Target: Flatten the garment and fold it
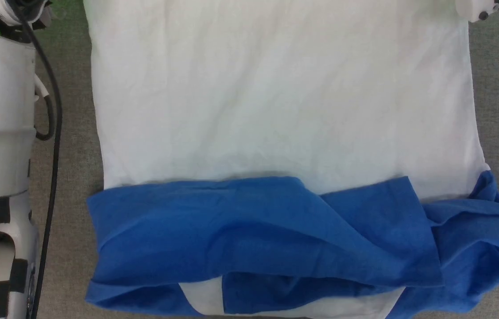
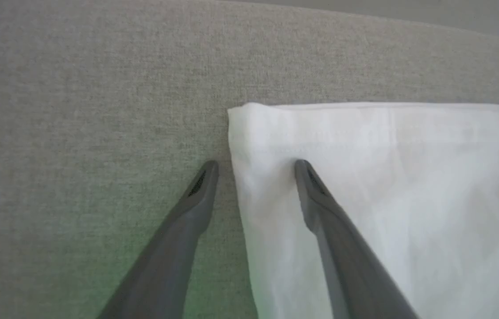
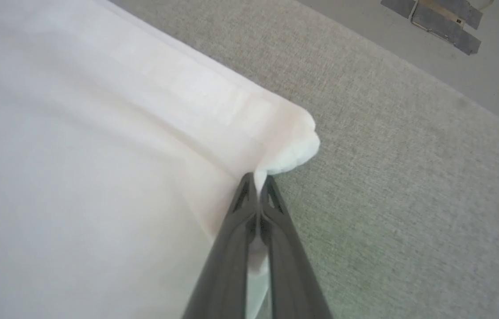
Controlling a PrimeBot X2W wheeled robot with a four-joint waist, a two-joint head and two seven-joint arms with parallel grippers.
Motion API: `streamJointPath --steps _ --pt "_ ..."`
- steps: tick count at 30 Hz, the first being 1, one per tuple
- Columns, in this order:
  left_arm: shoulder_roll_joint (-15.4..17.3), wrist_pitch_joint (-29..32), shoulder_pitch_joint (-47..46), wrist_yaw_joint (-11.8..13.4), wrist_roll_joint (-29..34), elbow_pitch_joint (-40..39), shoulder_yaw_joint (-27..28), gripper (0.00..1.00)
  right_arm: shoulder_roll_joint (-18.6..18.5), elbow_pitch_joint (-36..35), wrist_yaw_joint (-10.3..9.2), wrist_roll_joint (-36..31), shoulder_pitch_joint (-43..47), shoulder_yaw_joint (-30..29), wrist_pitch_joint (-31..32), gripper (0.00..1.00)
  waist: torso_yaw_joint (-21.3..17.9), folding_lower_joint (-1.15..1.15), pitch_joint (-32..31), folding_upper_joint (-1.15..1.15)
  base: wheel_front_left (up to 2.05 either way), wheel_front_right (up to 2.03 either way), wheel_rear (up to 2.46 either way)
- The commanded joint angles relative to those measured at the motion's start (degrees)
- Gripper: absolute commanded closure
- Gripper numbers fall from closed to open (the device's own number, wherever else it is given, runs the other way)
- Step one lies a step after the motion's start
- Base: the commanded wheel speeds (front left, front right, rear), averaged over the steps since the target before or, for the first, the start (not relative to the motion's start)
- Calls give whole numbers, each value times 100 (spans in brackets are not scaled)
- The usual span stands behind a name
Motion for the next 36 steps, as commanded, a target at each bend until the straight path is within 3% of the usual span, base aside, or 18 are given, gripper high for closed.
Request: streamJointPath --steps 1,8,19,27,36 --pt "-27 21 199 9 -78 90 -26 100 -35 13 -8 26 -86 21 -53 100 10 0 22 0 0 0 0" --pt "24 -1026 45 -213 -99 -112 236 100 -71 128 -8 13 -185 -44 -367 100 34 0 -37 0 0 0 0" --pt "7 -2917 -578 -620 129 306 382 100 95 492 -8 -527 -656 -494 -1667 100 82 0 -156 0 0 0 0" --pt "-135 -3494 -651 -938 -5 814 342 100 249 897 -8 -602 -717 -575 -2199 100 145 0 -406 0 0 0 0" --pt "-338 -4043 405 -1246 -521 915 129 100 46 776 -8 94 279 -279 -2475 100 313 0 -1614 0 0 0 0"
